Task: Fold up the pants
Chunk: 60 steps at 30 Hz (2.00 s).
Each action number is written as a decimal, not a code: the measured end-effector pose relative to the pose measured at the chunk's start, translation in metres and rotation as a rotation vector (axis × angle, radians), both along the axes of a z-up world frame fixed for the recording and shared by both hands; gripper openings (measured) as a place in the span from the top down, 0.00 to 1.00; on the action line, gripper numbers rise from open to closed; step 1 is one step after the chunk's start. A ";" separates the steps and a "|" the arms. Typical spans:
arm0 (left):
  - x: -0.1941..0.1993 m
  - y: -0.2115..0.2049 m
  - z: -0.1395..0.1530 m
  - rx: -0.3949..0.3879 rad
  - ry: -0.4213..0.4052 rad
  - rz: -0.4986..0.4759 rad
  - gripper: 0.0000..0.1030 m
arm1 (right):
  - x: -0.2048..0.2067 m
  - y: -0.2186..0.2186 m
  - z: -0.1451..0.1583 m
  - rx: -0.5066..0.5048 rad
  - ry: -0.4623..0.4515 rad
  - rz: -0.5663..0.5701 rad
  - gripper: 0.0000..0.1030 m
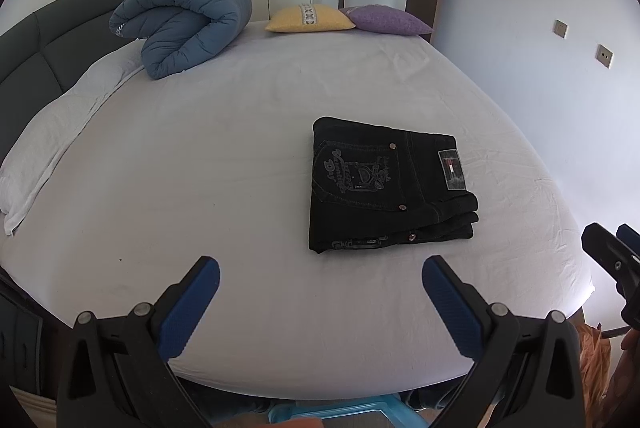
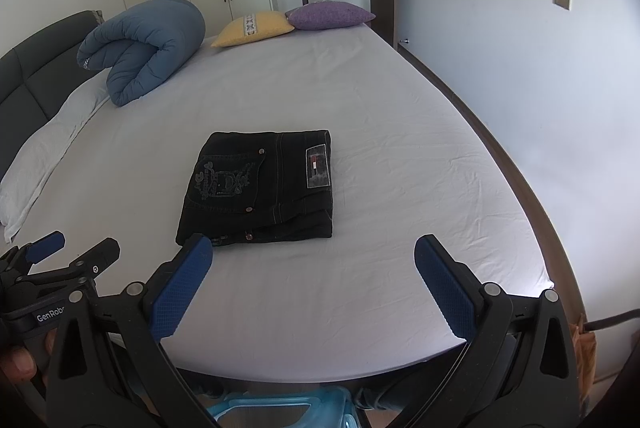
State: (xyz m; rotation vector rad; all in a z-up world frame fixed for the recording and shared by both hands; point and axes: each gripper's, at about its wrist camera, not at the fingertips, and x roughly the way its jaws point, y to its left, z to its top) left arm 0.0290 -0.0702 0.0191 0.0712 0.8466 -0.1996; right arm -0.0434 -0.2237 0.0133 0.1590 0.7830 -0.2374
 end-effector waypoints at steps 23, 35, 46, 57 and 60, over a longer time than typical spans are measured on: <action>-0.002 -0.004 -0.004 -0.004 0.008 0.001 0.00 | -0.001 0.004 -0.006 -0.001 0.008 -0.001 0.00; -0.003 -0.005 -0.008 -0.007 0.014 0.002 0.00 | -0.002 0.005 -0.008 -0.001 0.011 0.002 0.00; -0.004 -0.004 -0.009 -0.010 0.019 -0.006 0.00 | -0.002 0.006 -0.011 -0.001 0.019 0.012 0.00; -0.005 -0.004 -0.010 -0.008 0.024 -0.009 0.00 | -0.001 0.007 -0.013 0.001 0.024 0.021 0.00; -0.006 -0.004 -0.010 -0.008 0.024 -0.012 0.00 | 0.001 0.006 -0.013 0.001 0.026 0.027 0.00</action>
